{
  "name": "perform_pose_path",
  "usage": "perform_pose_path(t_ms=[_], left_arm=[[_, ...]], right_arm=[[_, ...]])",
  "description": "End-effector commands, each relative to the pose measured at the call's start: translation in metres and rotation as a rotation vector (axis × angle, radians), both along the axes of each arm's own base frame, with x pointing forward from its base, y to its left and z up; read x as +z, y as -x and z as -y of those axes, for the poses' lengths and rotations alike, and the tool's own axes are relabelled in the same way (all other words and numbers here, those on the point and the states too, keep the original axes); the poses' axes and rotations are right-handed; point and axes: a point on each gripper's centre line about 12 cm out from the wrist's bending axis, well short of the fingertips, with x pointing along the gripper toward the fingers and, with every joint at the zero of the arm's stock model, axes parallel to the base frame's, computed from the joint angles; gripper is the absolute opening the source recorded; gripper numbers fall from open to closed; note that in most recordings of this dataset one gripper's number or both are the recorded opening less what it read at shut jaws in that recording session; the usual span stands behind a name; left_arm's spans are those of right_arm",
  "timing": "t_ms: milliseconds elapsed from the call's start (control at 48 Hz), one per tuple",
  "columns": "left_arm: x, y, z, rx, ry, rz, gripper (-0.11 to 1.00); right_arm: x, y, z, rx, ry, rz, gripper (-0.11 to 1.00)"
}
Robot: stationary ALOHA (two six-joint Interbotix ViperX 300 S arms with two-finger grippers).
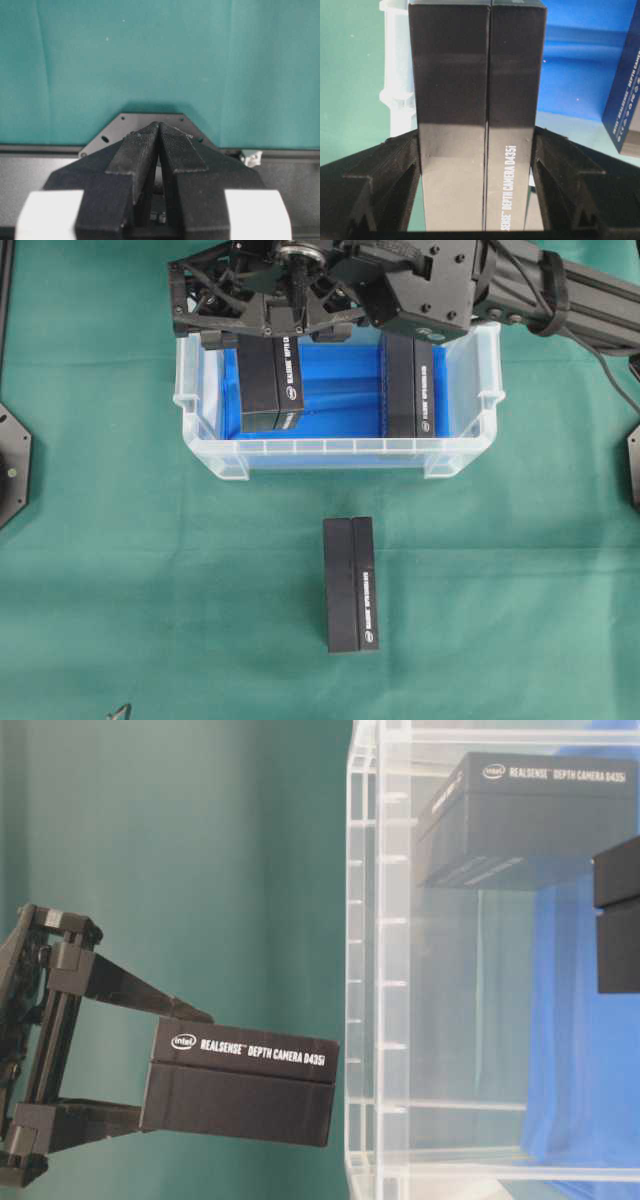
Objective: Take the box out of the case with the right arm.
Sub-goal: 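Lift the left black box up out of the case with the right gripper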
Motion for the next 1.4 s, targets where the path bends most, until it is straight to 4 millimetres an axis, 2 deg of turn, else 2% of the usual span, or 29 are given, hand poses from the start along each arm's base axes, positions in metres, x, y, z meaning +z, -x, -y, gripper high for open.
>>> perform_pose_path(t_ms=[0,1188,1376], left_arm=[[0.007,-0.001,0.000,0.000,0.002,0.023,0.00],[0.007,-0.001,0.000,-0.002,0.002,0.023,0.00],[0.007,-0.001,0.000,-0.001,0.000,0.023,0.00]], right_arm=[[0.028,0.009,-0.002,0.000,0.012,0.073,0.68],[0.032,0.010,-0.001,-0.004,0.021,0.081,0.68],[0.039,0.010,-0.010,0.012,0.022,0.101,0.68]])
